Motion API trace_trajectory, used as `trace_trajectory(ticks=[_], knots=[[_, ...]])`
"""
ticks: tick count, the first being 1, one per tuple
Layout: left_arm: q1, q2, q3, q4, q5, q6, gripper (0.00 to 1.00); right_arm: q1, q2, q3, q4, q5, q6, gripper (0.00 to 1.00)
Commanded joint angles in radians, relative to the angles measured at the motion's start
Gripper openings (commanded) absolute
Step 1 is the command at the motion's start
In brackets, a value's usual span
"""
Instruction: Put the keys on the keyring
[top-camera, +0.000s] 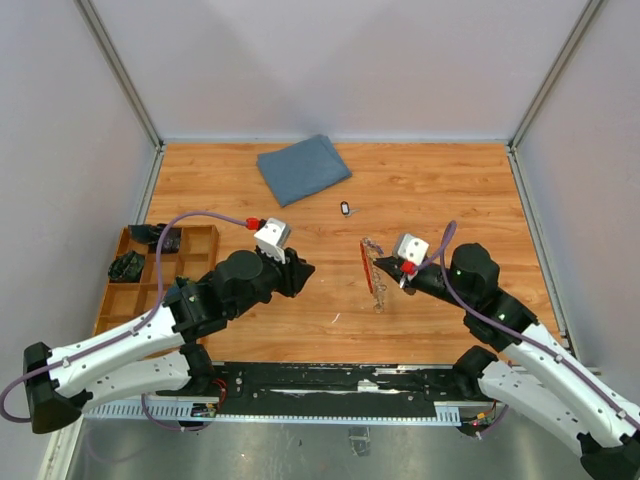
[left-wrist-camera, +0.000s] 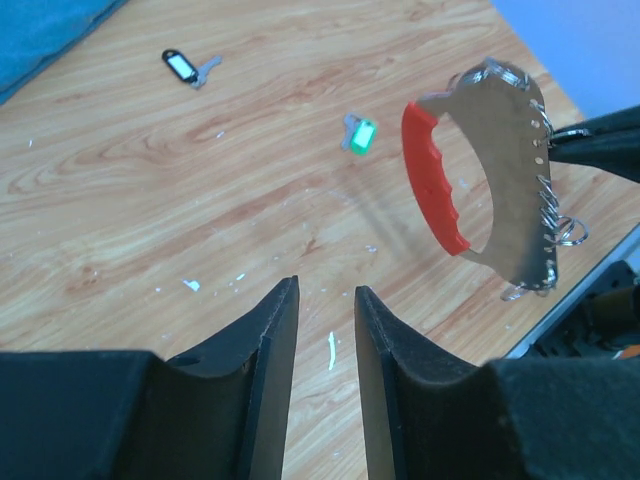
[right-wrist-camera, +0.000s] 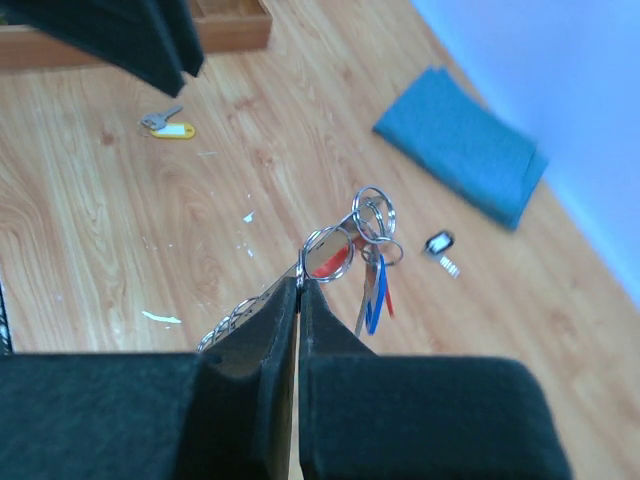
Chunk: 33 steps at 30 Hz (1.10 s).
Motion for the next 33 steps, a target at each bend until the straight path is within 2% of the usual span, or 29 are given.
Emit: trace_trajectory(ticks=[1, 9, 19, 33], knots=[[0.0, -0.046, 0.05, 0.003, 0.037, 0.025, 0.34, 0.023, -0.071, 0.019, 0.012, -0.159, -0.333, 0.0], [0.0, -0.074, 0.076, 0.005, 0.091, 0.054, 0.34, 0.027, -0.119, 0.066, -0.086, -0.285, -0.579, 0.0], [-0.001, -0.16, 0.058, 0.038, 0.14, 0.07, 0.34, 0.028, -0.106, 0.131, -0.131, -0.367, -0.621, 0.0], [0.0, -0.144, 0.059, 0.118, 0.382, 0.115, 0.59, 0.038, -0.098, 0.159, -0.078, -0.377, -0.54, 0.0]])
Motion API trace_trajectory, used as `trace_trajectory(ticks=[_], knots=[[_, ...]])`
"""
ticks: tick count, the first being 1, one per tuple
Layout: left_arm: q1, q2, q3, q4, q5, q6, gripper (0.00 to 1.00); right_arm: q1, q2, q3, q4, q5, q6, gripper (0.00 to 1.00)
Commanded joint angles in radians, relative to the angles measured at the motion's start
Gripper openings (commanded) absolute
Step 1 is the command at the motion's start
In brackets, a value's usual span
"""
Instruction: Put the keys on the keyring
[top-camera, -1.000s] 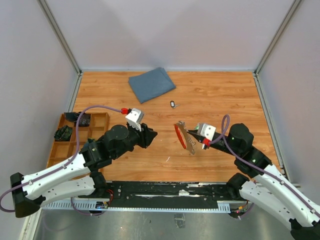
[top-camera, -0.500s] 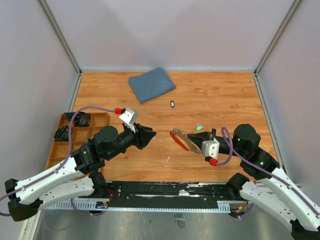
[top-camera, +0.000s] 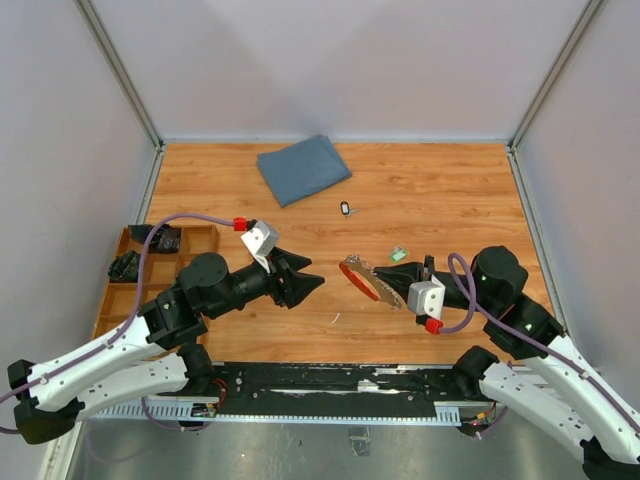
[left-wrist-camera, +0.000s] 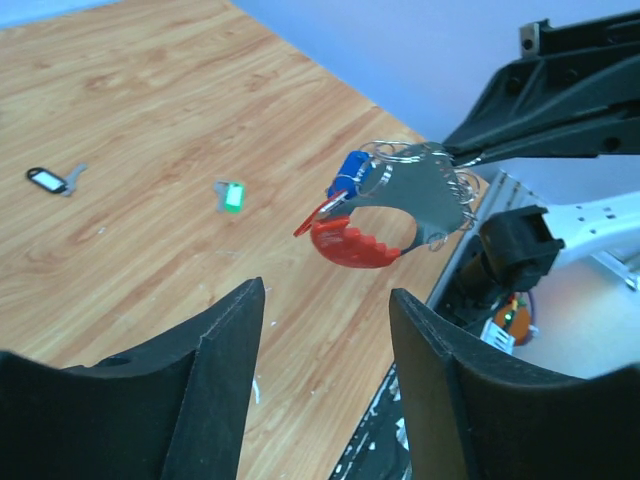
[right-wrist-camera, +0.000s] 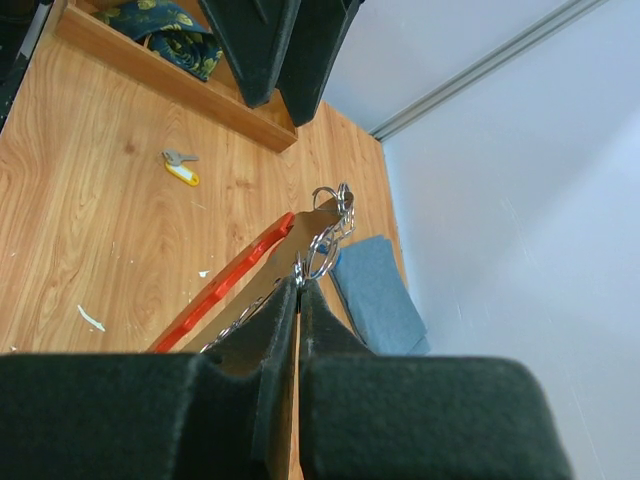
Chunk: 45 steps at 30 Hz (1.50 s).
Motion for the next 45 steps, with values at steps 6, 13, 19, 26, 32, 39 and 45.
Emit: trace_trajectory(ticks=[6, 13, 19, 26, 32, 39, 45], knots=[[-0.001, 0.02, 0.021, 0.065, 0.055, 0.041, 0.65, 0.028, 0.003, 0.041, 0.123, -0.031, 0.106, 0.0], [0.001, 0.031, 0.044, 0.082, 0.018, 0.04, 0.69, 0.031, 0.056, 0.123, 0.156, 0.003, 0.327, 0.01], [-0.001, 0.034, 0.112, 0.049, -0.04, 0.112, 0.69, 0.033, 0.07, 0.155, 0.13, 0.006, 0.379, 0.01], [0.0, 0.089, 0.25, -0.031, -0.104, 0.296, 0.69, 0.033, 0.097, 0.222, 0.007, 0.014, 0.419, 0.01], [-0.015, 0.187, 0.348, -0.092, -0.053, 0.39, 0.7, 0.032, 0.146, 0.317, -0.121, 0.011, 0.479, 0.01], [-0.117, 0.199, 0.379, -0.114, -0.107, 0.527, 0.74, 0.032, 0.196, 0.428, -0.251, 0.012, 0.541, 0.01], [-0.229, 0.227, 0.428, -0.149, -0.211, 0.609, 0.74, 0.033, 0.233, 0.491, -0.362, 0.023, 0.566, 0.0]])
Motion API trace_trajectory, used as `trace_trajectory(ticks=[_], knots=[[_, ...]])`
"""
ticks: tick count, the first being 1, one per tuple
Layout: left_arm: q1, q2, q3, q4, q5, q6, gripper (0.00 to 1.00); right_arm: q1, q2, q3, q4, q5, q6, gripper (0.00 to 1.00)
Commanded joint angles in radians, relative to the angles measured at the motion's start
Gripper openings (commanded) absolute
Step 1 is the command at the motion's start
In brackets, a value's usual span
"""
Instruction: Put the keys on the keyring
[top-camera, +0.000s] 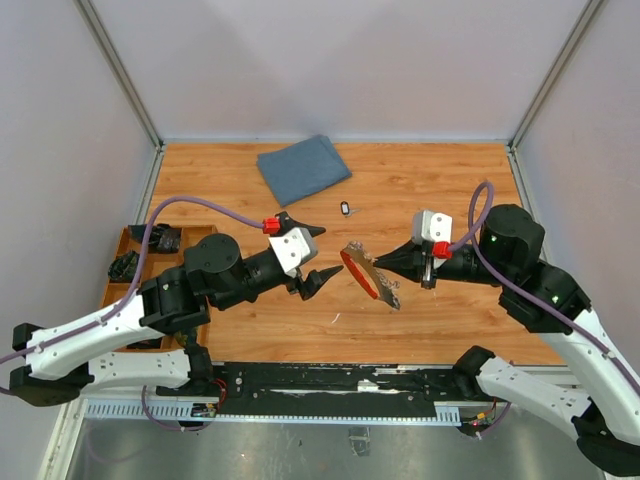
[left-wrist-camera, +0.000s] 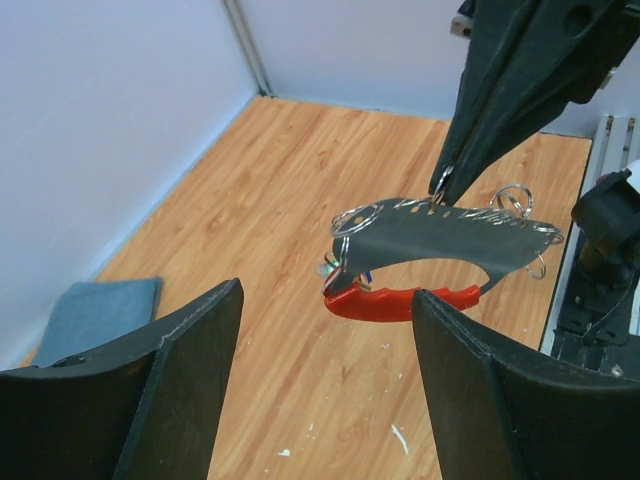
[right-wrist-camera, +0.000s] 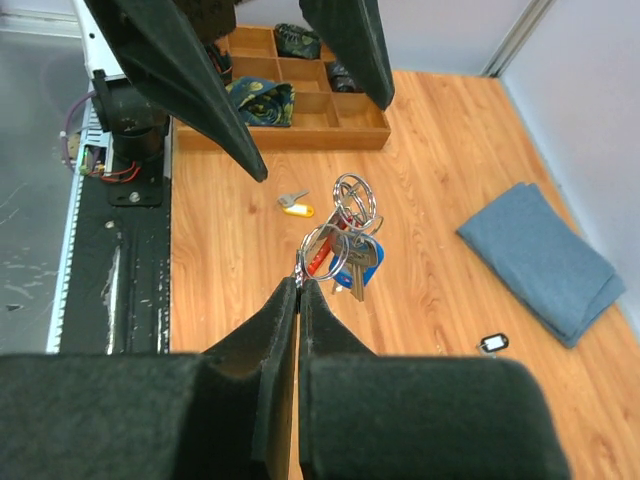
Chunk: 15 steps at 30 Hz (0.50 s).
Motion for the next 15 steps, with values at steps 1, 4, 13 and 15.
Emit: trace_trajectory(ticks=[1, 4, 13, 15], knots=[[-0.057, 0.014, 0.062, -0.011, -0.076, 0.089, 0.74, 0.027, 0.018, 0.063, -0.096, 0.015, 0.043, 0.0], [-0.063, 0.03, 0.071, -0.009, -0.071, 0.091, 0.74, 0.027, 0.024, 0.073, -0.111, 0.022, 0.058, 0.01], [-0.086, 0.1, 0.125, -0.029, -0.033, 0.146, 0.69, 0.027, 0.034, 0.078, -0.153, -0.015, 0.07, 0.01], [-0.088, 0.121, 0.139, -0.049, -0.019, 0.157, 0.69, 0.029, 0.036, 0.074, -0.155, -0.017, 0.069, 0.01]])
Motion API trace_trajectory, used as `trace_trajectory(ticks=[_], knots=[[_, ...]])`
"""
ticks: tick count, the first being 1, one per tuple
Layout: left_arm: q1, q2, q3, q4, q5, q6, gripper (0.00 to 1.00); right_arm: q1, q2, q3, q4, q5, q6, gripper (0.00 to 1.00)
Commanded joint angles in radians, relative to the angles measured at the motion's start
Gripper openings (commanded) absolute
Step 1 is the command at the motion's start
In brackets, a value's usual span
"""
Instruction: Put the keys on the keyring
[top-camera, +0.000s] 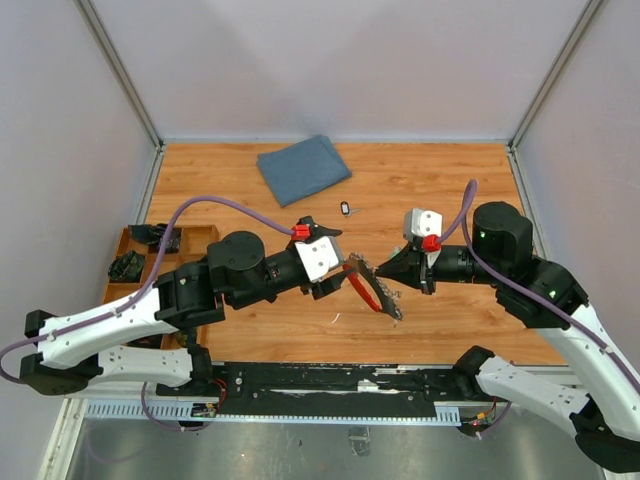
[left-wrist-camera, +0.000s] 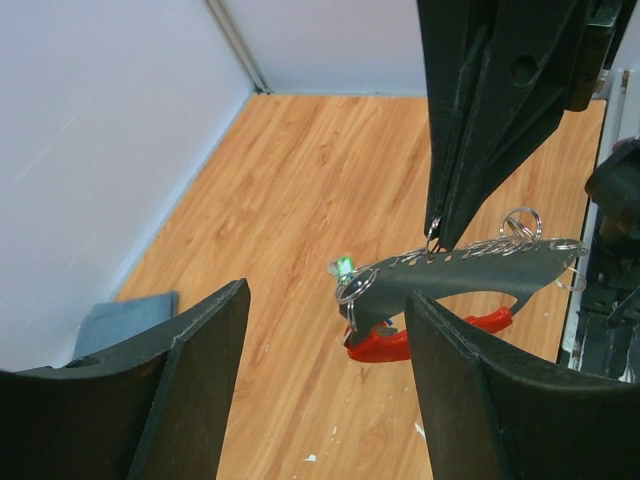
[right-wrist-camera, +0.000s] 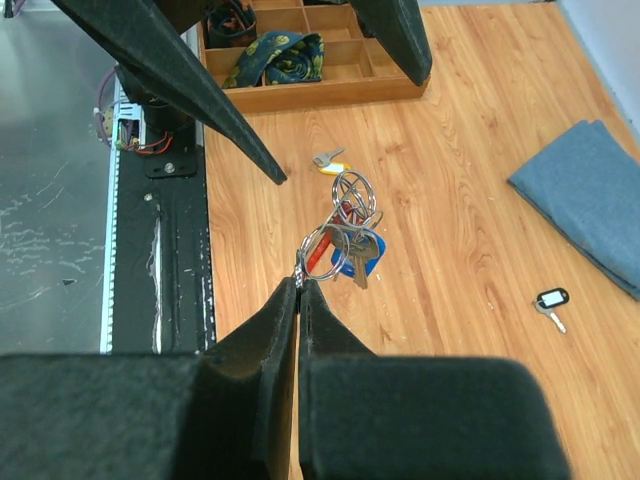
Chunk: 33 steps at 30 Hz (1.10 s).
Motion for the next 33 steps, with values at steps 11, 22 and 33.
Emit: trace_trajectory(ticks=[11, 22, 33], knots=[[-0.014, -0.091, -0.129, 0.168, -0.204, -0.263, 0.71, 0.036, -0.048, -0.036, 0.153, 0.118, 0.139, 0.01], [-0.013, -0.188, -0.402, 0.476, -0.405, -0.811, 0.96, 0.047, -0.08, -0.116, 0.367, 0.235, 0.268, 0.01], [-0.011, -0.117, -0.464, 0.587, -0.398, -1.022, 0.94, 0.055, -0.078, -0.137, 0.449, 0.228, 0.313, 0.01]])
